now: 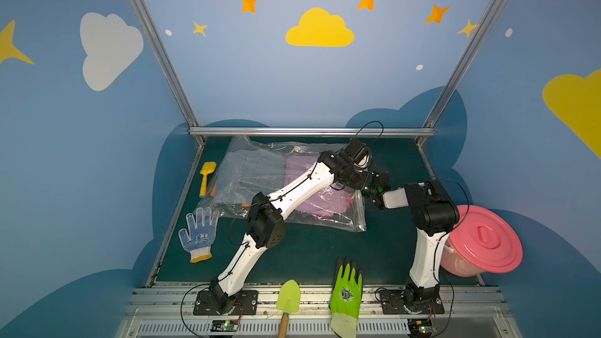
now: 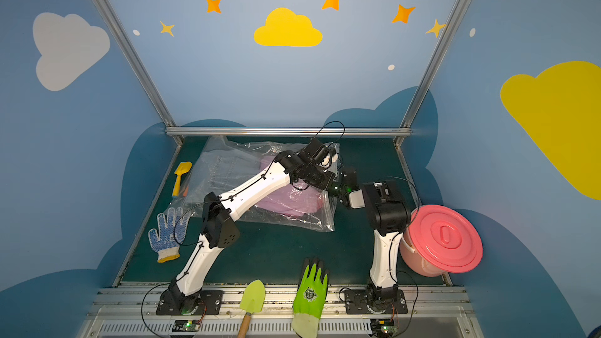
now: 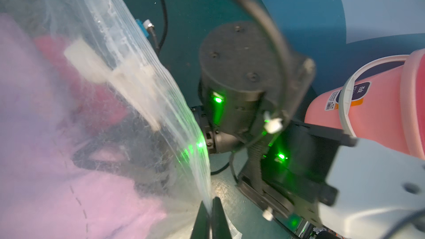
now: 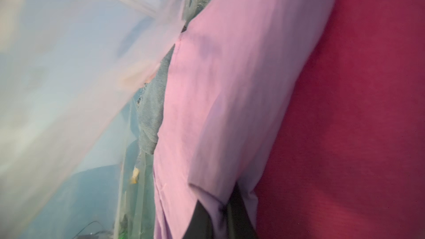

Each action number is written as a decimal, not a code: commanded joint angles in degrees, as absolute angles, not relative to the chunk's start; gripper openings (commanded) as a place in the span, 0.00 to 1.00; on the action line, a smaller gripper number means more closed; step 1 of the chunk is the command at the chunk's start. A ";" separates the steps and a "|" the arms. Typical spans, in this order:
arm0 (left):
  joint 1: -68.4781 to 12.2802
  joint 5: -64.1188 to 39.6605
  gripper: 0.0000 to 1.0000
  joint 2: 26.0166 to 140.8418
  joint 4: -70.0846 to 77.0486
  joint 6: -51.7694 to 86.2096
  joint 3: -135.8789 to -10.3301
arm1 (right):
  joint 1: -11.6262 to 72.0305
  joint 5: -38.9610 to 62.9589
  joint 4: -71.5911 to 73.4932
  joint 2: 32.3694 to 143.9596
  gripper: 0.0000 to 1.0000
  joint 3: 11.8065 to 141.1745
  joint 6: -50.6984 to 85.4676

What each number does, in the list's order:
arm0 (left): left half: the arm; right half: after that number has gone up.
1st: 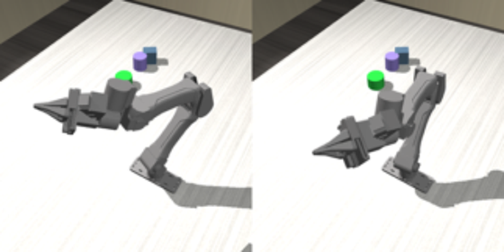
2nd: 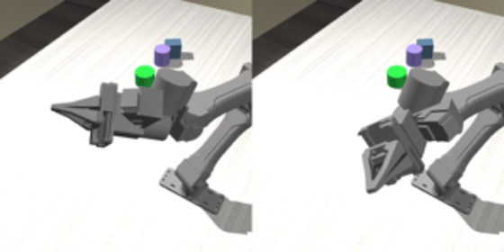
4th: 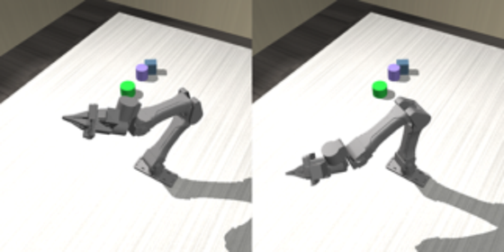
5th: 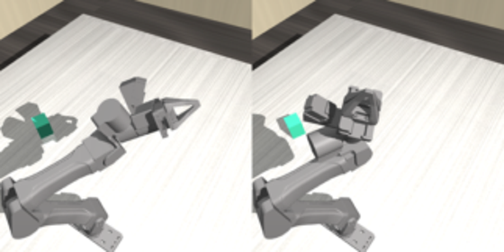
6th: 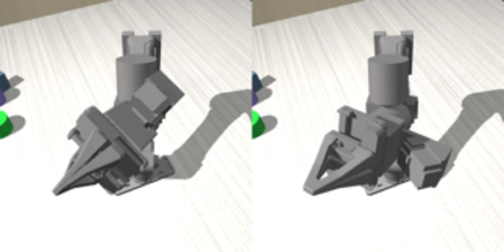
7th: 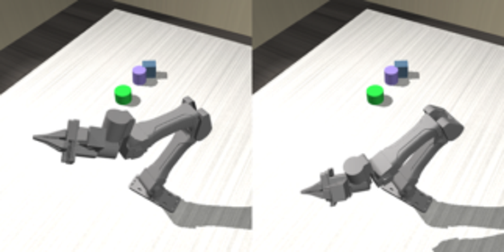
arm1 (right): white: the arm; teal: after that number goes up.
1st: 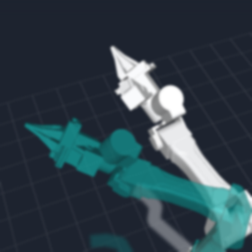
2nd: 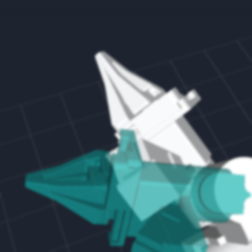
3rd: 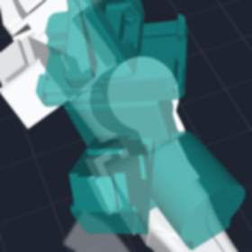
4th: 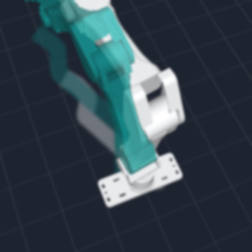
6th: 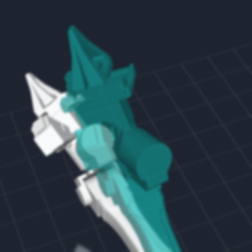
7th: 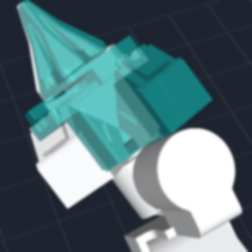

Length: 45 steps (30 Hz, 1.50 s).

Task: Take the trousers out of the vacuum bag
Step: Take out the trousers from the vacuum bag.

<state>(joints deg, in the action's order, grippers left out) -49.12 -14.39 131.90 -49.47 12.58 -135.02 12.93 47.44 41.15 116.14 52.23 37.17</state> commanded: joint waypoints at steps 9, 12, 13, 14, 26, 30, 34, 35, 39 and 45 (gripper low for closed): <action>-49.78 -14.65 0.05 129.02 -47.63 11.88 -134.38 | 10.56 48.37 36.29 104.06 0.00 46.51 34.98; -49.75 -14.09 0.05 128.94 -47.89 11.75 -134.38 | 10.13 47.61 34.19 102.04 0.00 45.56 34.48; -49.75 -13.81 0.05 128.94 -47.97 11.63 -134.38 | 10.04 47.38 33.00 101.43 0.00 45.43 34.14; -49.75 -13.53 0.05 128.93 -48.05 11.60 -134.38 | 10.02 47.29 32.25 100.90 0.00 45.21 33.84; -49.64 -14.37 0.05 128.81 -48.03 11.47 -134.03 | 9.35 46.15 31.32 101.30 0.26 43.05 34.05; -49.66 -14.41 0.05 128.76 -48.15 11.43 -134.03 | 9.32 47.62 35.38 105.42 0.52 43.42 36.04; -49.63 -14.23 0.05 128.78 -48.49 11.16 -134.17 | 9.32 48.05 36.71 108.84 0.56 44.60 36.30; -49.65 -14.24 0.05 128.78 -48.47 11.16 -134.12 | 9.32 48.28 36.98 109.75 0.56 45.14 36.30; -49.66 -14.28 0.05 128.81 -48.34 11.32 -134.38 | 9.41 50.08 38.93 112.82 0.54 47.41 37.27; -49.73 -14.37 0.05 128.76 -48.45 11.10 -134.37 | 9.78 52.78 40.99 115.83 0.52 51.00 37.60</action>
